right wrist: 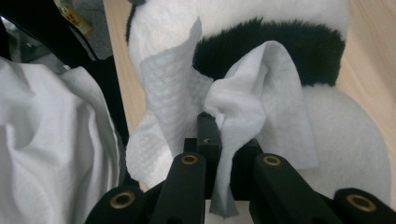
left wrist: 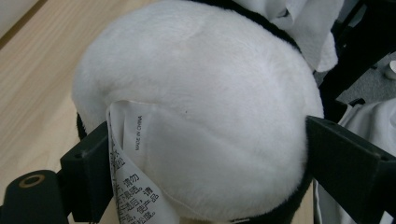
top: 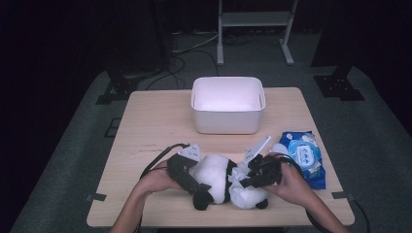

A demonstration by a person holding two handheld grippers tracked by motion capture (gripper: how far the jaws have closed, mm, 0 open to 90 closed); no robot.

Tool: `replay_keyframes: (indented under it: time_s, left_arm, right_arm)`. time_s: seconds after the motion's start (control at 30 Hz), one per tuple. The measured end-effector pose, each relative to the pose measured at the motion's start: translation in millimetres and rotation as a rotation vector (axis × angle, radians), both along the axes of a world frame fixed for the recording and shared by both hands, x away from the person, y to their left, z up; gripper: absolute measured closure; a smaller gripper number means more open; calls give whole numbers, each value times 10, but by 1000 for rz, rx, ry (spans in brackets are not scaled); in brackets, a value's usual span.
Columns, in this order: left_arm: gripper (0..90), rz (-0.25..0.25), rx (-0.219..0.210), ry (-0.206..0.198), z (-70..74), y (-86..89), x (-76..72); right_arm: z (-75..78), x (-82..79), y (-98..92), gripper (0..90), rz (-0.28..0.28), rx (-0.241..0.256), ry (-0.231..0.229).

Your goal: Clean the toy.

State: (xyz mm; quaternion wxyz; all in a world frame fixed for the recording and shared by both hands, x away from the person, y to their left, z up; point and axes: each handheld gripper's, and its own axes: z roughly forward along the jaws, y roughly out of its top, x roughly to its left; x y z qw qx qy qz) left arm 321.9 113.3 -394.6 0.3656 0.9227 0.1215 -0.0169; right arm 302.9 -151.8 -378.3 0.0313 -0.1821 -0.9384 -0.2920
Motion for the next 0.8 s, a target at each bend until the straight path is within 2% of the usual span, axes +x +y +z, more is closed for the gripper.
replay_keyframes:
  time_s: [0.2, 0.57, 0.7, 0.8]
  left_arm:
    - [96, 22, -7, 1, 6, 83, 23]
    - [96, 55, 0, -13, -12, 177, 48]
    - [96, 75, 7, -19, -6, 225, 67]
    - [95, 95, 9, -21, -1, 283, 92]
  right_arm:
    - [18, 23, 72, 854, -9, -11, -51]
    - [-9, 95, 194, 854, -12, 9, -69]
    - [-32, 170, 234, 854, -15, 29, -54]
    - [-40, 222, 288, 854, -15, 37, -64]
